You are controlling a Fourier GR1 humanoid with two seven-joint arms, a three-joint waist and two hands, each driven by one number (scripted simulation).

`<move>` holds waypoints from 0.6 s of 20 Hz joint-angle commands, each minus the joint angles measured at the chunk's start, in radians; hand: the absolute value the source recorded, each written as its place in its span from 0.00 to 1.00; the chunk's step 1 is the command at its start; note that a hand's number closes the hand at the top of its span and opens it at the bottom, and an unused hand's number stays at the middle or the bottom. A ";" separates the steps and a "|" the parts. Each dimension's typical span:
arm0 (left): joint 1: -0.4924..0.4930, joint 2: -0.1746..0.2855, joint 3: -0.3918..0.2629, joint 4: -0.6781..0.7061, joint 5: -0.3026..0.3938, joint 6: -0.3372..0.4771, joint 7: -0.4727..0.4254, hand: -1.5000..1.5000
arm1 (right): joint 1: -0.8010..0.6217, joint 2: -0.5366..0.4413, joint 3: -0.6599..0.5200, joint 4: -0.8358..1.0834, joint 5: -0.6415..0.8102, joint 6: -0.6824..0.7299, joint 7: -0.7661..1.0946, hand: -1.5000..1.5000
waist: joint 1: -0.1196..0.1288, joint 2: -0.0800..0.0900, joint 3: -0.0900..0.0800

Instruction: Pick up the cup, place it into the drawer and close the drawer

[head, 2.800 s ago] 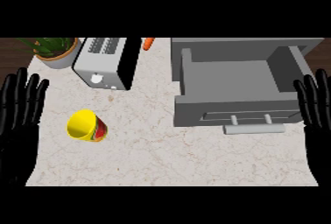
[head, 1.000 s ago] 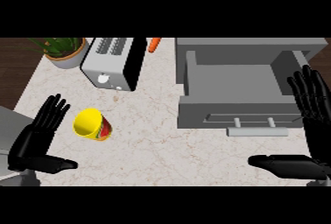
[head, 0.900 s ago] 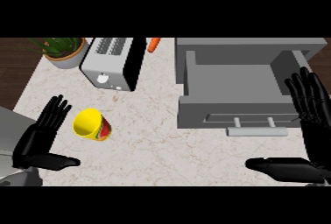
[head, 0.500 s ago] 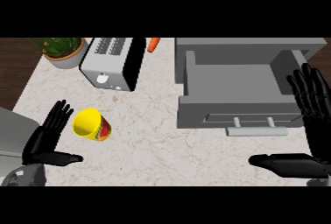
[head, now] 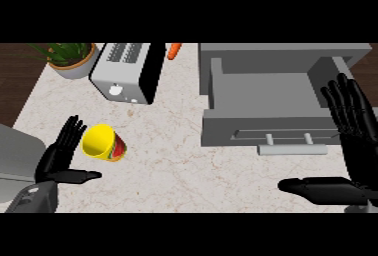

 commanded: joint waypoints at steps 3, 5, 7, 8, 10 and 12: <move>-0.074 0.024 0.008 0.158 -0.023 -0.048 -0.154 0.00 | 0.004 -0.001 0.009 0.009 0.020 0.007 -0.020 0.00 | -0.012 0.005 -0.002; -0.055 0.023 0.002 0.184 -0.042 -0.021 -0.204 0.00 | -0.047 -0.006 -0.021 0.040 -0.031 0.018 -0.008 0.00 | -0.016 0.009 -0.003; -0.061 0.015 -0.020 0.178 -0.061 -0.028 -0.219 0.00 | -0.037 -0.001 0.000 0.027 0.001 0.008 0.005 0.00 | -0.015 0.007 -0.003; -0.046 0.031 -0.007 0.183 -0.049 -0.052 -0.236 0.00 | 0.008 -0.002 -0.008 0.001 -0.016 0.022 -0.030 0.00 | -0.017 0.007 -0.003; -0.080 -0.027 -0.011 0.186 -0.048 -0.008 -0.216 0.00 | -0.005 0.012 0.013 -0.011 -0.007 0.011 0.004 0.00 | -0.015 0.006 -0.002; -0.075 -0.006 -0.015 0.192 -0.053 -0.041 -0.235 0.00 | -0.059 -0.013 -0.030 0.023 -0.041 0.018 0.035 0.00 | -0.011 0.006 -0.002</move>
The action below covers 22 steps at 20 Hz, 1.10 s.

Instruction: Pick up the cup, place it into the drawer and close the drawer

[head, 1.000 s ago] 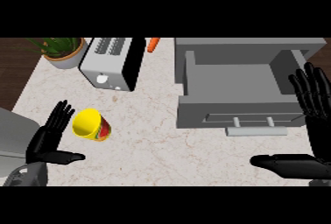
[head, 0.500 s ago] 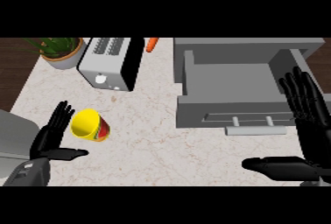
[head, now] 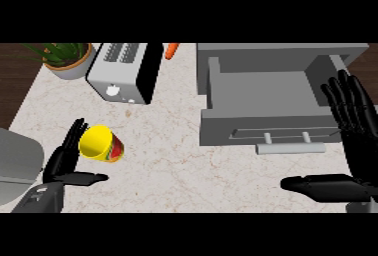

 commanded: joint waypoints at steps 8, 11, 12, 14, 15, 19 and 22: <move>-0.027 0.003 0.003 0.056 0.002 -0.140 -0.113 0.00 | -0.006 0.016 0.023 0.014 0.018 -0.001 -0.007 0.00 | -0.003 0.003 -0.001; -0.057 -0.031 0.009 0.046 0.015 -0.148 -0.102 0.00 | -0.023 0.003 -0.005 0.060 0.001 0.010 -0.033 0.00 | -0.002 0.004 -0.001; -0.026 -0.036 -0.003 0.043 0.004 -0.162 -0.130 0.00 | 0.014 -0.010 -0.018 0.100 -0.004 0.036 -0.082 0.00 | -0.002 0.005 -0.001; -0.061 0.010 0.003 0.042 0.018 -0.249 -0.082 0.00 | 0.003 0.010 -0.001 0.075 0.026 0.003 -0.067 0.00 | -0.002 0.004 -0.001; -0.043 -0.032 0.000 0.036 0.019 -0.231 -0.110 0.00 | -0.009 -0.014 -0.013 0.017 -0.014 0.024 -0.001 0.00 | -0.008 0.002 -0.002; -0.086 -0.064 0.011 0.024 0.045 -0.254 -0.073 0.00 | -0.001 0.001 -0.001 0.067 0.002 0.022 -0.040 0.00 | -0.006 0.002 -0.001; -0.085 -0.073 0.001 0.014 0.043 -0.280 -0.081 1.00 | 0.016 0.006 0.000 0.032 -0.015 0.025 -0.023 0.00 | -0.013 0.003 -0.001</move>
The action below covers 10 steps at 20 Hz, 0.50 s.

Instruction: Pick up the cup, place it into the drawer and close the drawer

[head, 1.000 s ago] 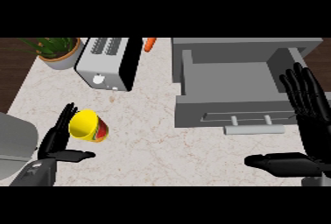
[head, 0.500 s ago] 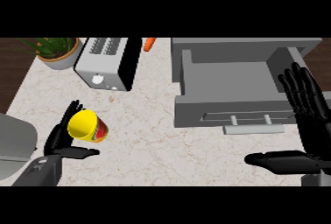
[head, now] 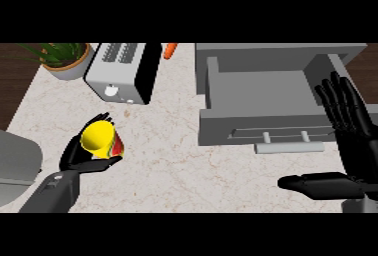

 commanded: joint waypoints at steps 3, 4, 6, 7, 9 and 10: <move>0.005 -0.032 -0.029 -0.022 0.003 -0.248 -0.097 1.00 | 0.016 0.013 -0.001 0.004 0.002 -0.007 -0.020 0.00 | 0.007 -0.003 0.001; -0.006 -0.044 -0.014 -0.012 0.024 -0.259 -0.075 1.00 | -0.016 0.016 0.006 -0.009 0.021 -0.031 0.024 0.00 | 0.007 -0.001 0.000; -0.003 -0.024 0.000 -0.013 0.045 -0.298 -0.074 1.00 | -0.012 -0.002 -0.016 0.041 0.002 -0.001 -0.028 0.00 | 0.009 0.002 0.001; 0.023 -0.071 -0.016 -0.026 0.035 -0.277 -0.110 1.00 | -0.001 0.013 -0.003 -0.022 -0.014 -0.010 0.021 0.00 | 0.001 -0.001 -0.001; -0.004 -0.049 -0.006 -0.037 0.057 -0.314 -0.068 1.00 | 0.012 -0.029 -0.048 0.029 -0.026 0.023 -0.023 0.00 | 0.008 -0.002 0.002; 0.018 -0.036 0.014 -0.051 0.075 -0.286 -0.101 1.00 | -0.011 -0.011 -0.022 0.021 0.006 -0.006 0.006 0.00 | 0.017 -0.003 0.001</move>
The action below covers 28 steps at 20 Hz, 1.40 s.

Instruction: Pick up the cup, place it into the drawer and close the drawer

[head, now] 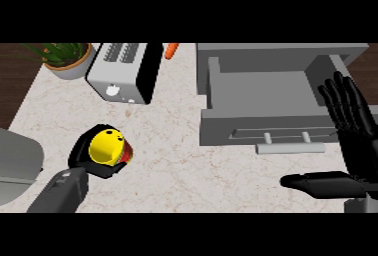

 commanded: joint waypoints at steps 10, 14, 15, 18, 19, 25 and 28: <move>0.077 -0.015 0.133 -0.076 0.125 0.079 -0.276 1.00 | 0.001 0.010 0.010 0.006 0.036 -0.015 -0.019 0.00 | 0.016 -0.004 0.002; 0.013 -0.022 0.128 -0.125 0.143 0.056 -0.225 1.00 | -0.030 0.024 0.025 0.012 0.058 -0.040 0.007 0.00 | 0.021 -0.006 0.002; 0.032 -0.052 0.121 -0.141 0.139 0.081 -0.257 1.00 | -0.041 -0.016 -0.029 -0.010 -0.017 -0.002 0.050 0.00 | 0.018 -0.008 0.003; -0.017 -0.060 0.096 -0.236 0.146 0.105 -0.171 1.00 | 0.045 -0.008 -0.025 -0.031 0.000 0.000 0.016 0.00 | 0.021 -0.015 0.005; -0.001 -0.054 0.064 -0.241 0.120 0.084 -0.172 1.00 | -0.003 -0.032 -0.049 0.026 -0.024 0.024 -0.002 0.00 | 0.025 -0.011 0.004; -0.061 -0.117 -0.013 -0.508 0.119 0.227 0.033 1.00 | 0.039 0.007 -0.021 0.010 0.023 -0.009 -0.022 0.00 | 0.042 -0.019 0.006; -0.111 -0.182 -0.050 -0.633 0.125 0.326 0.176 1.00 | 0.010 -0.013 -0.043 -0.035 0.005 -0.018 0.047 0.00 | 0.042 -0.023 0.006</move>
